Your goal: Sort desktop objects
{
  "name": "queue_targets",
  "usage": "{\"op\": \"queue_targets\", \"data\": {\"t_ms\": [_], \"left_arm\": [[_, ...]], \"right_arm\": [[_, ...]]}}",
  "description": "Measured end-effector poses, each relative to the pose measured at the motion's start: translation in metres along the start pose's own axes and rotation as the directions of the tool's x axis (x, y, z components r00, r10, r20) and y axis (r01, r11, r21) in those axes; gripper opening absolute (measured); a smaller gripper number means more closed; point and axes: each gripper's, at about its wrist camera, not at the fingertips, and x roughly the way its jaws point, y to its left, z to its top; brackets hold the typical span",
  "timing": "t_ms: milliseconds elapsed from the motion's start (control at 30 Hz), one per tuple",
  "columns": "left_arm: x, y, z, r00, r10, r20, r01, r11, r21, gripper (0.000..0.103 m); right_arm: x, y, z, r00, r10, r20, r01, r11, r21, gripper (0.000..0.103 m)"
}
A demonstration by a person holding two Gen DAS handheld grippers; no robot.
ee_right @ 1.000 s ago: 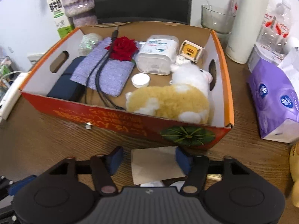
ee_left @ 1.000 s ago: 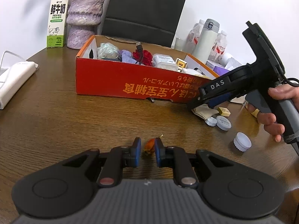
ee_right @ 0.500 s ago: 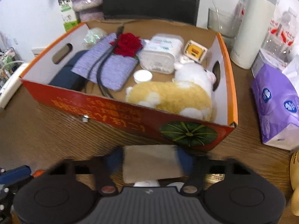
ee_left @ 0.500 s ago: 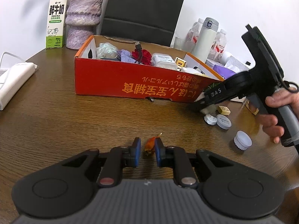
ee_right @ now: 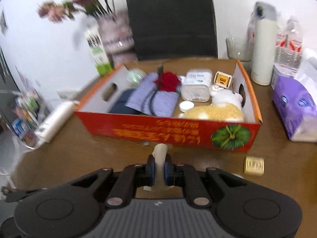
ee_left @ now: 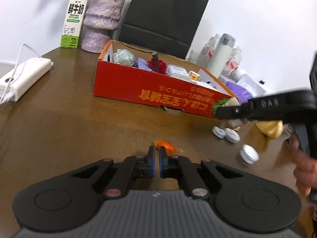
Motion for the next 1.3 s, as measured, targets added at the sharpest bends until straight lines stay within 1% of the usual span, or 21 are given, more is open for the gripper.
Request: {"op": "queue_targets", "data": {"t_ms": [67, 133, 167, 200, 267, 300, 333, 400, 433, 500, 567, 633, 700, 733, 767, 833, 900, 967, 1033, 1133, 1300], "left_arm": [[-0.017, -0.004, -0.014, 1.000, -0.010, 0.011, 0.010, 1.000, 0.008, 0.004], [-0.030, -0.006, -0.026, 1.000, -0.014, 0.008, 0.014, 1.000, 0.014, 0.004], [-0.032, -0.008, -0.029, 1.000, -0.019, 0.003, 0.019, 1.000, 0.021, 0.008], [-0.032, -0.009, -0.029, 1.000, -0.018, -0.001, 0.018, 0.999, 0.030, 0.012], [-0.026, -0.012, -0.022, 1.000, 0.004, 0.013, -0.004, 0.999, 0.046, 0.052], [-0.021, -0.015, -0.017, 0.999, 0.017, 0.027, -0.019, 0.998, 0.053, 0.059], [-0.012, -0.017, -0.009, 0.999, 0.026, 0.032, -0.028, 0.998, 0.064, 0.065], [0.011, -0.024, 0.004, 0.999, 0.035, 0.028, -0.037, 0.995, 0.097, 0.066], [0.025, -0.029, 0.009, 0.999, 0.037, 0.011, -0.038, 0.990, 0.134, 0.066], [0.048, -0.038, 0.014, 0.999, 0.051, -0.019, -0.046, 0.978, 0.203, 0.065], [0.061, -0.042, 0.012, 0.999, 0.025, -0.044, -0.012, 0.964, 0.265, 0.063], [0.067, -0.040, 0.008, 0.997, 0.007, -0.074, 0.014, 0.958, 0.286, 0.063], [0.066, -0.039, 0.006, 0.997, 0.010, -0.072, 0.011, 0.959, 0.282, 0.063], [0.066, -0.041, 0.005, 0.997, 0.020, -0.072, 0.002, 0.958, 0.286, 0.058], [0.066, -0.043, 0.004, 0.997, 0.048, -0.065, -0.026, 0.953, 0.301, 0.041], [0.064, -0.048, 0.001, 0.993, 0.110, -0.042, -0.090, 0.940, 0.330, 0.023], [0.060, -0.044, 0.001, 0.995, 0.088, -0.048, -0.070, 0.953, 0.295, 0.018], [0.056, -0.040, 0.000, 0.995, 0.086, -0.046, -0.070, 0.960, 0.270, 0.007], [0.048, -0.035, -0.002, 0.996, 0.082, -0.040, -0.069, 0.967, 0.245, 0.005], [0.030, -0.030, -0.009, 0.999, 0.041, -0.010, -0.038, 0.975, 0.218, 0.002], [-0.008, -0.030, -0.021, 0.998, -0.021, 0.055, 0.009, 0.980, 0.201, 0.001]], "right_arm": [[-0.018, 0.007, -0.024, 0.999, 0.024, 0.025, -0.025, 0.999, 0.025, 0.008], [-0.033, 0.019, -0.052, 0.999, 0.020, 0.045, -0.020, 1.000, 0.013, 0.008], [-0.040, 0.025, -0.065, 0.998, 0.014, 0.060, -0.014, 1.000, -0.005, 0.008], [-0.048, 0.029, -0.079, 0.997, 0.009, 0.076, -0.009, 1.000, -0.010, 0.008], [-0.057, 0.032, -0.098, 0.997, 0.022, 0.079, -0.023, 1.000, 0.001, 0.008], [-0.059, 0.031, -0.105, 0.997, 0.018, 0.070, -0.019, 1.000, 0.012, 0.009], [-0.059, 0.030, -0.110, 0.998, 0.003, 0.063, -0.004, 1.000, 0.009, 0.009], [-0.061, 0.024, -0.117, 0.997, -0.045, 0.058, 0.044, 0.999, 0.015, 0.009], [-0.062, 0.020, -0.118, 0.997, -0.053, 0.053, 0.052, 0.998, 0.028, 0.009], [-0.063, 0.010, -0.123, 0.997, -0.063, 0.047, 0.060, 0.997, 0.051, 0.009], [-0.065, 0.003, -0.125, 0.996, -0.070, 0.048, 0.067, 0.996, 0.060, 0.009], [-0.066, -0.002, -0.127, 0.996, -0.067, 0.052, 0.063, 0.995, 0.071, 0.009], [-0.065, -0.004, -0.128, 0.996, -0.065, 0.053, 0.060, 0.995, 0.075, 0.009], [-0.062, -0.006, -0.128, 0.997, -0.062, 0.053, 0.058, 0.995, 0.078, 0.009], [-0.060, -0.007, -0.128, 0.997, -0.057, 0.050, 0.053, 0.995, 0.081, 0.009], [-0.053, -0.008, -0.127, 0.998, -0.053, 0.043, 0.049, 0.995, 0.082, 0.009], [-0.051, -0.003, -0.126, 0.998, -0.052, 0.042, 0.049, 0.997, 0.063, 0.009], [-0.052, 0.001, -0.126, 0.998, -0.047, 0.046, 0.044, 0.998, 0.049, 0.009], [-0.053, 0.002, -0.127, 0.998, -0.047, 0.047, 0.045, 0.998, 0.046, 0.009], [-0.054, 0.003, -0.128, 0.997, -0.060, 0.047, 0.058, 0.997, 0.042, 0.009], [-0.056, 0.008, -0.129, 0.996, -0.064, 0.054, 0.063, 0.998, 0.025, 0.009]]}}
